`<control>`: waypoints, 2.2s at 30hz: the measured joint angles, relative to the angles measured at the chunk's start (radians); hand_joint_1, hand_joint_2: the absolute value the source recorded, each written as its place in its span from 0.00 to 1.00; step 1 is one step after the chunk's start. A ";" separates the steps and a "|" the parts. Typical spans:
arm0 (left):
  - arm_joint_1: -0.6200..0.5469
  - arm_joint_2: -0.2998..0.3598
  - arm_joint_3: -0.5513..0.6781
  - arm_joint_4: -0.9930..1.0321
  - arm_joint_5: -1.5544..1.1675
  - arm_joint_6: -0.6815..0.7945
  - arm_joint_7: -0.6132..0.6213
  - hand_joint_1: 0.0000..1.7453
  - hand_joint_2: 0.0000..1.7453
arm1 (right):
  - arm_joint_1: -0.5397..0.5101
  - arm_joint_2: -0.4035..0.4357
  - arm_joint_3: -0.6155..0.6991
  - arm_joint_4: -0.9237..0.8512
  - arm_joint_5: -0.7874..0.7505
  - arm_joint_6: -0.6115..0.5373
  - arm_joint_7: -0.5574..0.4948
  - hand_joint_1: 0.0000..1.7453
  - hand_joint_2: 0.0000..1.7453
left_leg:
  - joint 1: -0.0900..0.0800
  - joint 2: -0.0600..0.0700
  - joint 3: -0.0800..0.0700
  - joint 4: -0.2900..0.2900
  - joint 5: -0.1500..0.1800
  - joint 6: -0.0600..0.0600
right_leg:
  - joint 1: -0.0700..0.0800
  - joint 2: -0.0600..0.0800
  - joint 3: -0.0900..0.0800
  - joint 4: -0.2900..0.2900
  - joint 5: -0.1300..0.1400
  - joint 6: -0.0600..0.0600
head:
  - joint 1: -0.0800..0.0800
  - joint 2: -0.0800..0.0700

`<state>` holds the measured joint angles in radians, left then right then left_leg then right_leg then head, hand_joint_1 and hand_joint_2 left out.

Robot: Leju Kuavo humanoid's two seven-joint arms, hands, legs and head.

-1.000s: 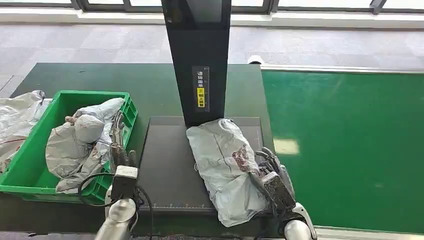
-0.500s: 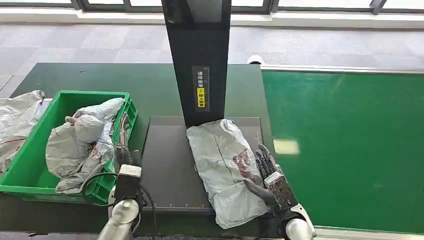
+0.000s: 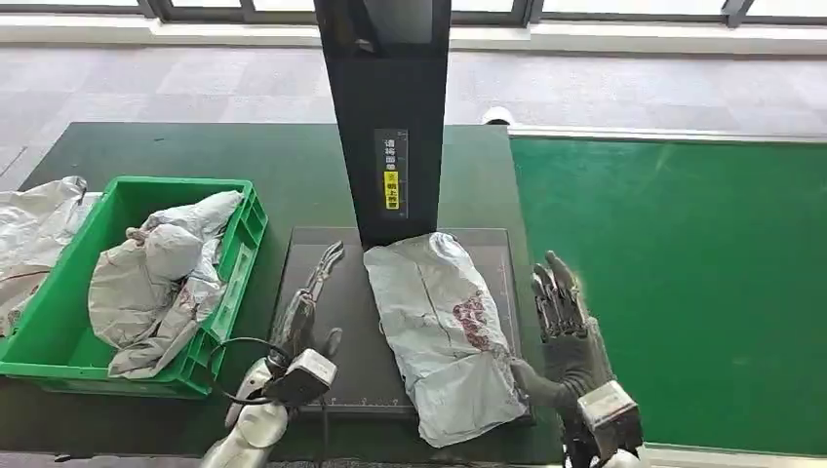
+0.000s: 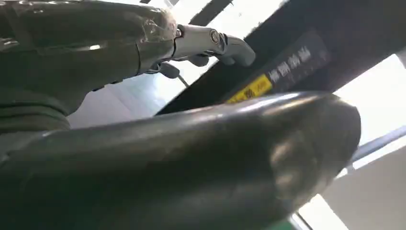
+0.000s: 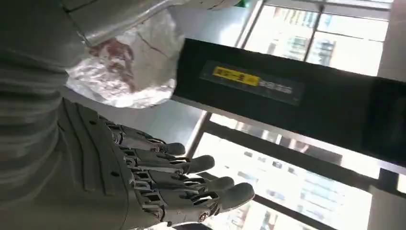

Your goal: Moved the parcel from conveyor to table for the left to box.

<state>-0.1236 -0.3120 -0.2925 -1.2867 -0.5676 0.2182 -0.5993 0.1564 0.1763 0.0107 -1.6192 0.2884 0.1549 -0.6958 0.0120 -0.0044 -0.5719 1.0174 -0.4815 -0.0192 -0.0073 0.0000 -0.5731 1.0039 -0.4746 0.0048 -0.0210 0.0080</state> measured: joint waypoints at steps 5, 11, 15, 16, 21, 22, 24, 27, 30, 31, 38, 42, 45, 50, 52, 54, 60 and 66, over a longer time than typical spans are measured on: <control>-0.017 0.000 -0.034 0.044 -0.097 -0.010 0.028 0.00 1.00 | 0.030 -0.016 0.008 -0.123 -0.032 -0.056 -0.006 0.00 1.00 | 0.000 0.000 0.000 0.000 0.000 0.000 | 0.000 0.001 0.000 0.000 0.000 0.000 | 0.000 0.000; -0.042 -0.002 -0.068 0.105 -0.193 -0.009 0.063 0.00 1.00 | 0.035 -0.034 0.032 -0.182 -0.040 -0.091 -0.006 0.00 1.00 | 0.000 0.001 0.001 0.000 0.000 0.000 | 0.000 0.001 0.001 0.000 0.000 0.000 | 0.000 0.000; -0.068 -0.011 -0.100 0.183 -0.293 -0.002 0.094 0.00 1.00 | 0.029 -0.046 0.045 -0.196 -0.048 -0.097 -0.006 0.00 1.00 | 0.000 0.001 0.001 0.000 0.000 0.000 | 0.000 0.001 0.001 0.000 0.000 0.000 | 0.000 0.000; -0.081 -0.015 -0.109 0.216 -0.307 0.000 0.094 0.00 1.00 | 0.027 -0.049 0.048 -0.196 -0.049 -0.097 -0.006 0.00 1.00 | 0.000 0.001 0.001 0.000 0.000 0.000 | 0.000 0.001 0.001 0.000 0.000 0.000 | 0.000 0.000; -0.152 -0.038 -0.140 0.396 -0.369 0.039 0.113 0.00 1.00 | 0.007 -0.065 0.073 -0.196 -0.049 -0.113 -0.005 0.00 1.00 | 0.000 0.000 0.001 0.000 0.000 0.000 | 0.000 0.001 0.001 0.000 0.000 0.000 | 0.000 0.000; -0.167 -0.043 -0.146 0.431 -0.388 0.052 0.126 0.00 1.00 | 0.002 -0.068 0.078 -0.196 -0.048 -0.116 -0.005 0.00 1.00 | 0.000 0.000 0.001 0.000 0.000 0.000 | 0.000 0.001 0.001 0.000 0.000 0.000 | 0.000 0.000; -0.197 -0.058 -0.165 0.511 -0.421 0.072 0.159 0.00 1.00 | -0.007 -0.072 0.088 -0.195 -0.047 -0.117 -0.005 0.00 1.00 | 0.000 0.000 0.001 0.000 0.000 0.000 | 0.000 0.000 0.002 0.000 0.000 0.000 | 0.000 0.000; -0.238 -0.070 -0.219 0.585 -0.436 0.071 0.191 0.00 1.00 | -0.030 -0.073 0.092 -0.192 -0.044 -0.108 -0.005 0.00 1.00 | 0.000 -0.003 0.003 0.000 0.000 0.000 | 0.000 -0.003 0.006 0.000 -0.001 0.001 | 0.000 0.000; -0.263 -0.078 -0.257 0.631 -0.436 0.073 0.200 0.00 1.00 | -0.042 -0.074 0.092 -0.188 -0.044 -0.105 -0.005 0.00 1.00 | 0.000 -0.003 0.006 0.000 0.000 0.001 | -0.001 -0.003 0.010 -0.001 -0.001 0.001 | 0.000 0.000; -0.268 -0.081 -0.266 0.642 -0.436 0.073 0.201 0.00 1.00 | -0.045 -0.075 0.092 -0.186 -0.043 -0.104 -0.005 0.00 1.00 | 0.000 -0.003 0.007 0.000 0.000 0.001 | -0.001 -0.003 0.010 -0.001 -0.001 0.001 | 0.000 0.000; -0.293 -0.088 -0.303 0.690 -0.439 0.084 0.206 1.00 1.00 | -0.057 -0.076 0.093 -0.177 -0.043 -0.100 -0.005 0.00 1.00 | -0.001 -0.003 0.005 0.000 -0.002 0.003 | -0.001 -0.004 0.017 -0.001 -0.002 0.003 | 0.000 0.000; -0.293 -0.091 -0.309 0.711 -0.449 0.147 0.195 1.00 1.00 | -0.083 -0.077 0.101 -0.159 -0.047 -0.106 -0.005 0.00 1.00 | -0.001 -0.002 0.006 0.000 -0.003 0.003 | -0.001 -0.004 0.019 -0.001 -0.003 0.003 | 0.000 0.000; -0.290 -0.091 -0.309 0.715 -0.468 0.180 0.178 1.00 1.00 | -0.093 -0.077 0.110 -0.147 -0.050 -0.110 -0.005 0.00 1.00 | -0.001 -0.002 0.006 0.000 -0.002 0.003 | -0.001 -0.003 0.018 -0.001 -0.003 0.003 | 0.000 0.000; -0.292 -0.091 -0.309 0.715 -0.481 0.190 0.176 1.00 1.00 | -0.103 -0.077 0.113 -0.133 -0.052 -0.113 -0.005 0.00 1.00 | -0.001 -0.002 0.010 0.000 -0.002 0.003 | -0.001 -0.003 0.018 -0.001 -0.003 0.003 | 0.000 0.000; -0.292 -0.091 -0.308 0.715 -0.484 0.193 0.171 1.00 1.00 | -0.107 -0.078 0.114 -0.127 -0.052 -0.113 -0.005 0.00 1.00 | -0.001 -0.002 0.015 0.000 -0.002 0.003 | -0.001 -0.003 0.018 -0.001 -0.003 0.003 | 0.000 0.000; -0.292 -0.090 -0.308 0.715 -0.488 0.200 0.164 1.00 1.00 | -0.111 -0.078 0.117 -0.121 -0.052 -0.113 -0.004 0.00 1.00 | -0.001 -0.002 0.015 0.000 -0.002 0.003 | -0.001 -0.003 0.018 0.000 -0.003 0.002 | 0.000 0.000; -0.284 -0.090 -0.301 0.712 -0.491 0.230 0.162 1.00 1.00 | -0.126 -0.078 0.119 -0.100 -0.050 -0.113 -0.005 0.00 1.00 | -0.001 -0.002 0.014 0.000 -0.003 0.003 | -0.001 -0.003 0.018 -0.001 -0.003 0.002 | 0.000 0.000; -0.279 -0.090 -0.295 0.711 -0.491 0.232 0.162 1.00 1.00 | -0.128 -0.078 0.121 -0.088 -0.050 -0.113 -0.005 0.00 1.00 | -0.001 -0.002 0.012 0.000 -0.003 0.003 | -0.001 -0.003 0.018 -0.001 -0.003 0.003 | 0.000 0.000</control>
<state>-0.4022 -0.4025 -0.5879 -0.5760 -1.0586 0.4505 -0.4372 0.0280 0.0980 0.1312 -1.7067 0.2380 0.0416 -0.7004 0.0111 -0.0068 -0.5597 1.0169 -0.4840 -0.0167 -0.0082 -0.0030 -0.5553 1.0033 -0.4778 0.0073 -0.0210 0.0080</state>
